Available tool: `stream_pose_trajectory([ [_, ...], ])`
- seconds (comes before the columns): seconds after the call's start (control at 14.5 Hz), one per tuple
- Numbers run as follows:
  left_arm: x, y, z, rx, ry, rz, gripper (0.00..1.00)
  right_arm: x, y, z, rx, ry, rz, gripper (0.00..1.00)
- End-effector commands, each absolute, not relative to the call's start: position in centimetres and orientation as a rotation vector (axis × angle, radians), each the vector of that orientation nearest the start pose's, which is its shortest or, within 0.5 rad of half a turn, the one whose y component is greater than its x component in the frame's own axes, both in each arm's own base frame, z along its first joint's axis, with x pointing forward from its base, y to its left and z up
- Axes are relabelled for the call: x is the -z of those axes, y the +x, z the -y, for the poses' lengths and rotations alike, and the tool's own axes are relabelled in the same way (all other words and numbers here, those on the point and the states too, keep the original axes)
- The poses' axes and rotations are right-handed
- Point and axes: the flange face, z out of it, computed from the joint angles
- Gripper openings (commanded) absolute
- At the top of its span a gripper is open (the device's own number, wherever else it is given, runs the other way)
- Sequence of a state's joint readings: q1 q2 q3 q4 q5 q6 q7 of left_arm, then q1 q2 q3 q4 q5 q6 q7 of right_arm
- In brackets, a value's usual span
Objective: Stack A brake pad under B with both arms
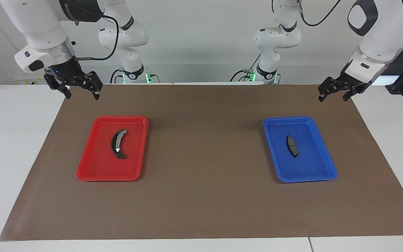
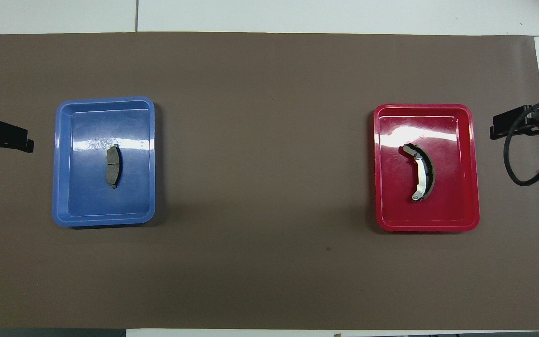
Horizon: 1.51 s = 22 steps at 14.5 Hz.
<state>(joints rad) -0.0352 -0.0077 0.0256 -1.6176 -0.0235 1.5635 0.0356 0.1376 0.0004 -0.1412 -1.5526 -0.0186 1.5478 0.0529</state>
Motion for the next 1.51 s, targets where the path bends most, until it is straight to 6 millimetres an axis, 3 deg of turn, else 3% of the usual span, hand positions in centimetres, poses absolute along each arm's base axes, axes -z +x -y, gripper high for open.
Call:
stream_pose_trajectory([
  [0.0, -60.6, 54.7, 0.6, -0.082, -3.175, -0.082, 1.0, -63.0, 54.7, 0.8, -0.014, -3.161, -0.069, 1.0],
  [1.31, -60.6, 54.7, 0.6, -0.091, -3.176, -0.082, 1.0, -63.0, 54.6, 0.9, -0.014, -3.161, -0.071, 1.0],
  [1.44, -59.6, 54.4, 1.0, -0.104, -3.173, -0.098, 1.0, -63.0, 54.6, 0.9, -0.015, -3.161, -0.069, 1.0],
])
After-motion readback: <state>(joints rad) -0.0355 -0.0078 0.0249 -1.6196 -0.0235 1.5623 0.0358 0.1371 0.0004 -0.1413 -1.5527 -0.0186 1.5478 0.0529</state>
